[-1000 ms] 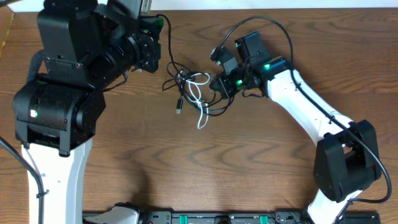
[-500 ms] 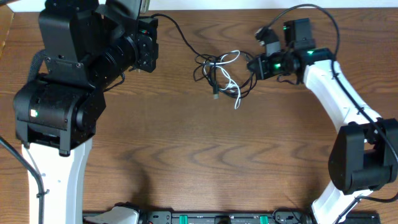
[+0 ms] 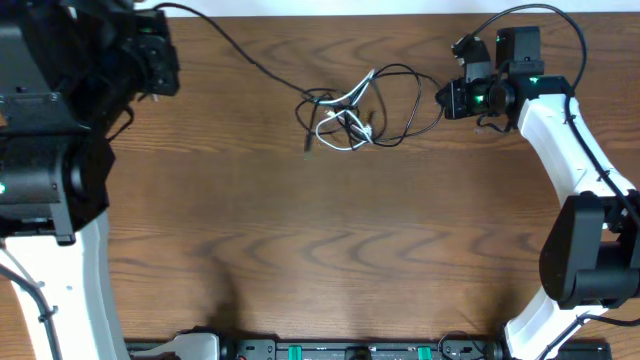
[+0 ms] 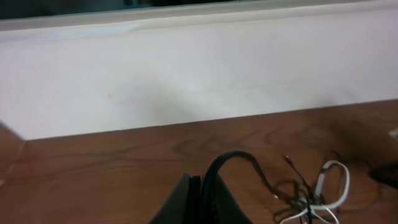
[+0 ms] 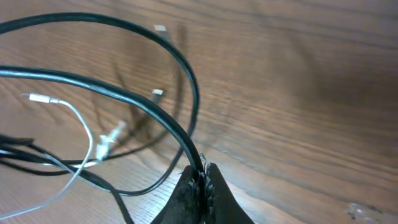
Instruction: Untangle cables
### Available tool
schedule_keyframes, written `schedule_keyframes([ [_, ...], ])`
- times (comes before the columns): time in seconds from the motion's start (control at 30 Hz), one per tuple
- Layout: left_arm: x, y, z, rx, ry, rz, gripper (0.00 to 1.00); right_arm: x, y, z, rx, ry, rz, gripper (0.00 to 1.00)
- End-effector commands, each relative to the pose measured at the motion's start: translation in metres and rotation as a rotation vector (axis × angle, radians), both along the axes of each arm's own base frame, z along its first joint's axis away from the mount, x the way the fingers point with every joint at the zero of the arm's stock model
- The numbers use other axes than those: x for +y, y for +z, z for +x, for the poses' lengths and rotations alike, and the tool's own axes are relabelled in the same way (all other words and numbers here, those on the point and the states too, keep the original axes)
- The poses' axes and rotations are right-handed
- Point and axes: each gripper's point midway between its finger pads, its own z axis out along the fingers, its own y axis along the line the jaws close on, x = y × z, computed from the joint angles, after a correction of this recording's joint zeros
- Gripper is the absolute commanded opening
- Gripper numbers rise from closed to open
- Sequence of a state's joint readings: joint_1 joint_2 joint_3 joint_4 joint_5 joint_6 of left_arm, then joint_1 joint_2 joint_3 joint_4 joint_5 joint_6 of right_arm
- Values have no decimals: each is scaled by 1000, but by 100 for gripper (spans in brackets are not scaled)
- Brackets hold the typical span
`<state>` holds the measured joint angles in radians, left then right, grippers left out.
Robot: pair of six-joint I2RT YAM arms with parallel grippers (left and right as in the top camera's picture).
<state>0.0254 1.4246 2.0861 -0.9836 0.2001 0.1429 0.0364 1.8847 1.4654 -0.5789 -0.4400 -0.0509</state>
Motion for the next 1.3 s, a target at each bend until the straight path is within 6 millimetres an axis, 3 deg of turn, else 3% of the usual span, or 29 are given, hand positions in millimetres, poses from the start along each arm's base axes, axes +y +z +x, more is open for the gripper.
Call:
schedule_keyframes([
  [0.0,25,19,-1,-64,62,28,8,-21,5,10,-11,-60,-16,1],
  [0.43,96,28,-6,-102,254,44,7,-104,-6,1,56,-225,-67,1],
  [0.87,121,29,2,-114,321,56,7,-198,-11,-21,101,-415,-65,1],
  [1.07,151,44,3,-186,392,75,7,-231,-14,-29,110,-494,-109,1],
  [1.27,180,36,7,-164,477,89,8,-260,-18,-39,135,-573,-202,1],
])
